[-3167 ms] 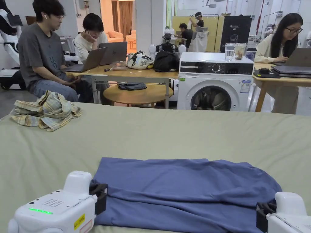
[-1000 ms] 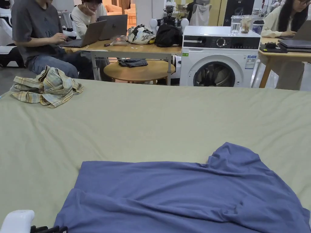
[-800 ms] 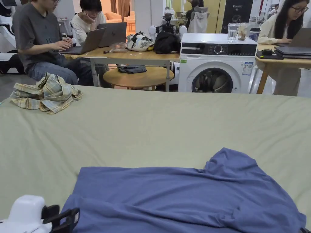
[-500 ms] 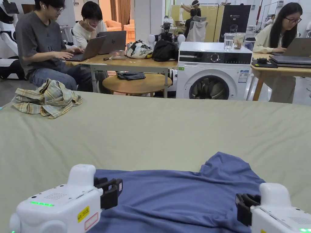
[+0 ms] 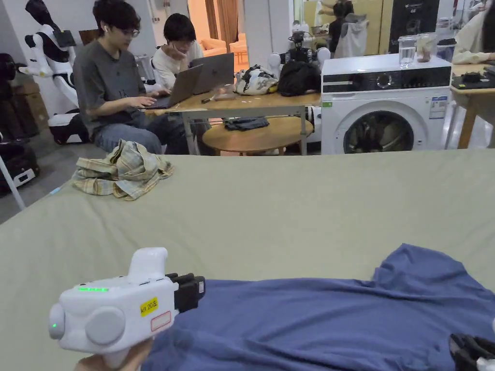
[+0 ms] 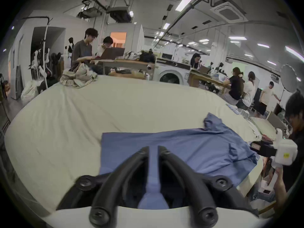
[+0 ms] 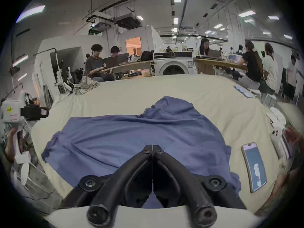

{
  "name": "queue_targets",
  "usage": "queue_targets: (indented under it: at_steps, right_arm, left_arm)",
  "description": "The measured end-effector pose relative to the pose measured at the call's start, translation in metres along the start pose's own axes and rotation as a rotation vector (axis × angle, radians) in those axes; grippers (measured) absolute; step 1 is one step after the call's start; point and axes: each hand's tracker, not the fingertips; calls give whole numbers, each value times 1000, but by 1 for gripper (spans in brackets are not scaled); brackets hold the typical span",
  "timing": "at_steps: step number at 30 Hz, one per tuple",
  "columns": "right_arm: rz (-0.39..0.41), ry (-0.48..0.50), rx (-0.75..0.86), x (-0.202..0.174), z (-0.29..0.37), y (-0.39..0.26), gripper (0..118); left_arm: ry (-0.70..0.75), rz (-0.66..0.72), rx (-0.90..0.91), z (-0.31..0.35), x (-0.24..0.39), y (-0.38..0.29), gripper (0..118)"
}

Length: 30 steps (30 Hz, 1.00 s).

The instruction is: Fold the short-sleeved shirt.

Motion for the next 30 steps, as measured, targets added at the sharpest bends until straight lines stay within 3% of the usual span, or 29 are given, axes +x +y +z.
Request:
queue_targets:
  at_steps: [5,10,11,13,17,21,23,24,26,28,30]
  right_arm:
    - [-24,5,-37,12,1,-5,0]
    - [-30,-50,-61,34,1,1,0]
    - [-20,-71,-66,41,2,2,0]
    - [-12,-134,-67,53,3,7,0]
    - [-74,-134,-47,79,-5,38,0]
    - [-78,-118,-23,89,-33,92,1]
    - [-86,-96,-115,98,-71,122,43]
    - [-101,-75,-169,104,-94,131,51]
    - [-129,-64,-300,119,-148,143,50]
    - [-77,-155,-399,130,-196,143,48]
    - [-38,-199,-495,137,-229,132,32]
  left_arm:
    - [48,6,-203,-87,-40,36,59]
    - [97,173,-336,-167,-78,34,59]
    - [78,208,-359,-177,-84,31,53]
    - [131,186,-380,-182,-83,24,28]
    - [97,148,-386,-183,-76,23,2]
    - [127,115,-415,-192,-70,27,0]
    - [136,94,-437,-195,-68,30,0]
    - [137,103,-446,-190,-63,31,0]
    - [136,125,-465,-191,-64,34,0]
    - [137,138,-473,-187,-60,35,0]
    - [138,137,-477,-186,-57,34,0]
